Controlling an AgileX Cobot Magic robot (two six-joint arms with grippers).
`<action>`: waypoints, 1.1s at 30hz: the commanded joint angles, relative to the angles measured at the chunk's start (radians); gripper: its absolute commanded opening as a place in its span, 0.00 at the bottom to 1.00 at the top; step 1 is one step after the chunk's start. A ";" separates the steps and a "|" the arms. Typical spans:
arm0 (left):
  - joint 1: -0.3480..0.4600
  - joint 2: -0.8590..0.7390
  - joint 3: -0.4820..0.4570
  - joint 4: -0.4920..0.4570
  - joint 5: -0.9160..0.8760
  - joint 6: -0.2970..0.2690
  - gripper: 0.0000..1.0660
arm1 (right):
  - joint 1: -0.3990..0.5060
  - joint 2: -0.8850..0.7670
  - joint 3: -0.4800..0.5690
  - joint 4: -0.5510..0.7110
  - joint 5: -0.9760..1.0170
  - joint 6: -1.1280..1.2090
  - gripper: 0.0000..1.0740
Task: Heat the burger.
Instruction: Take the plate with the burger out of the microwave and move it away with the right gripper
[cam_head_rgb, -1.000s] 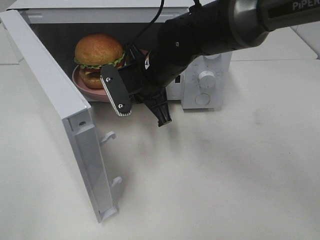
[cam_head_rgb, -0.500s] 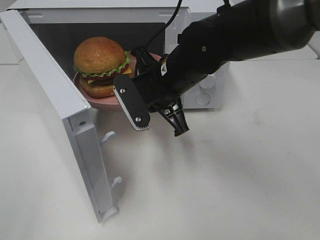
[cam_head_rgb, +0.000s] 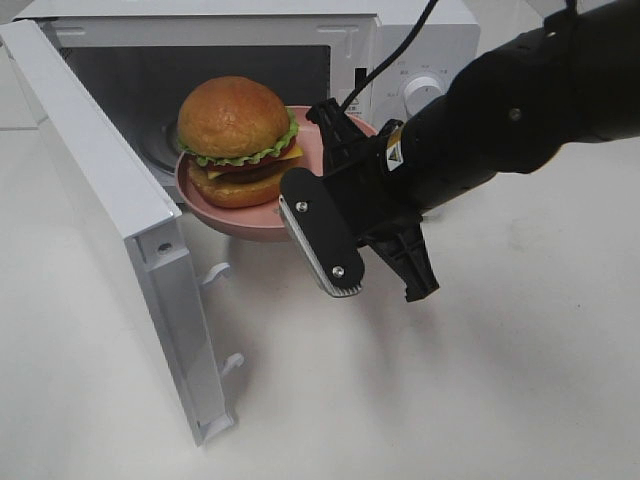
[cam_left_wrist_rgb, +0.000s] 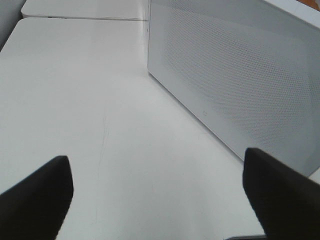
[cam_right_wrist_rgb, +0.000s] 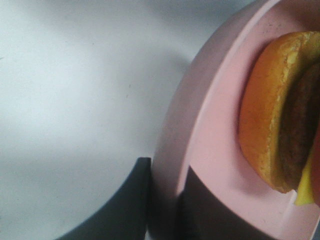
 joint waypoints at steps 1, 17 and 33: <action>-0.001 -0.007 0.004 -0.005 -0.008 0.001 0.79 | -0.001 -0.085 0.060 0.005 -0.080 0.008 0.00; -0.001 -0.007 0.004 -0.005 -0.008 0.001 0.79 | -0.001 -0.311 0.274 0.005 -0.079 0.012 0.00; -0.001 -0.007 0.004 -0.005 -0.008 0.001 0.79 | -0.001 -0.598 0.487 0.004 -0.033 0.068 0.00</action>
